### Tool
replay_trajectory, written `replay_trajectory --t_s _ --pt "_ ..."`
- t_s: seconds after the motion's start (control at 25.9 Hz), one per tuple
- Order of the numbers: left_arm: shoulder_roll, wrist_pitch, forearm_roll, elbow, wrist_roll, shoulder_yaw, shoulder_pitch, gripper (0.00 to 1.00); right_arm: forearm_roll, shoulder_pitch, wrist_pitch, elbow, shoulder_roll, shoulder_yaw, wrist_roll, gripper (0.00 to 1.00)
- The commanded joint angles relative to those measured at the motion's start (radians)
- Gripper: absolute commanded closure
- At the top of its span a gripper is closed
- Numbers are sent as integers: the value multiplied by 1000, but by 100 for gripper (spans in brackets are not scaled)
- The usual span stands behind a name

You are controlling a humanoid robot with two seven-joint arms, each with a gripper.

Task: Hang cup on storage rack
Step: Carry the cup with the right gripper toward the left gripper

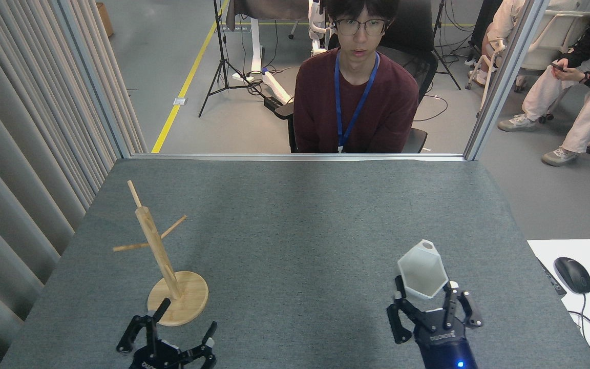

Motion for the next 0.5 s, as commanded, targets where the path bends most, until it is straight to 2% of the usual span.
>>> replay_trajectory --t_s 0.0,0.08,0.23,0.46 --pt "-1 1 -71 0 -3 -101 -29 0 122 2 4 -24 85 88 0 55" --pt "-18 1 -111 0 -8 -147 -37 0 168 7 9 -33 125 131 0 55" --pt "-55 1 -174 3 -31 -207 -58 0 227 8 18 -41 167 206 0 55" --pt "-73 1 -191 17 -51 -250 -86 0 255 33 50 -47 170 311 -3 55"
